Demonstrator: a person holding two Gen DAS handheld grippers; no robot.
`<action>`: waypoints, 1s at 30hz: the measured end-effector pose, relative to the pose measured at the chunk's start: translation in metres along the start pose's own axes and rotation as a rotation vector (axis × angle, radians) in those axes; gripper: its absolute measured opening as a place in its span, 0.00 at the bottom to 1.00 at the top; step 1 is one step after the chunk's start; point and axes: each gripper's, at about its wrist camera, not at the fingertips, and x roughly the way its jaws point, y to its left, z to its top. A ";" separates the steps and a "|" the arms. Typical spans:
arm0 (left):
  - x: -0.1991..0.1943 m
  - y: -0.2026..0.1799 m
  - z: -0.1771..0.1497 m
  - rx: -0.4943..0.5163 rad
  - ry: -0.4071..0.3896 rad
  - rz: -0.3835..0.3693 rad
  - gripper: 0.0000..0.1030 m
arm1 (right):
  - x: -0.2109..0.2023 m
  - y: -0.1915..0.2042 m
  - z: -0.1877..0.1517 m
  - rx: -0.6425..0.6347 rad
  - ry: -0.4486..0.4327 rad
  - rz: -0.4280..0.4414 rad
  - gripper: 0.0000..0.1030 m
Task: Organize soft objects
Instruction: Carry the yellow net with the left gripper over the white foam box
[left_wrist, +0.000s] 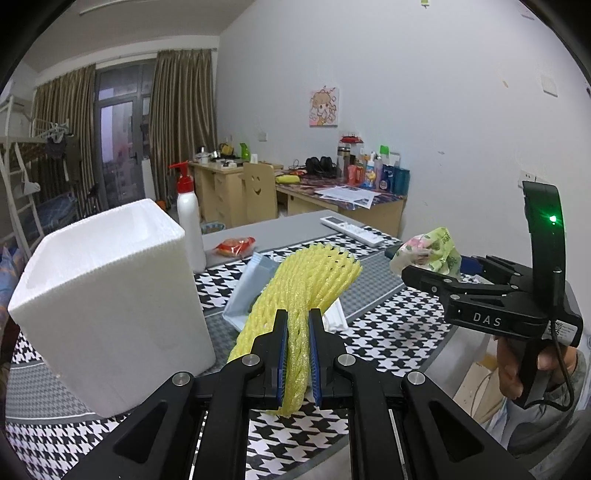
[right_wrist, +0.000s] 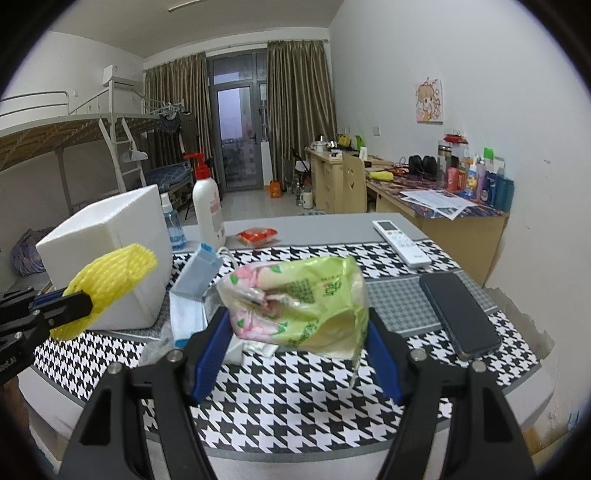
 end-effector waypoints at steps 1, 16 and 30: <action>0.000 0.001 0.002 -0.001 -0.001 0.001 0.11 | 0.000 0.001 0.002 0.001 -0.002 0.001 0.72; -0.012 0.012 0.031 -0.006 -0.063 0.035 0.11 | 0.000 0.013 0.033 -0.016 -0.056 0.043 0.72; -0.021 0.024 0.057 -0.021 -0.125 0.103 0.11 | 0.002 0.026 0.055 -0.045 -0.100 0.090 0.72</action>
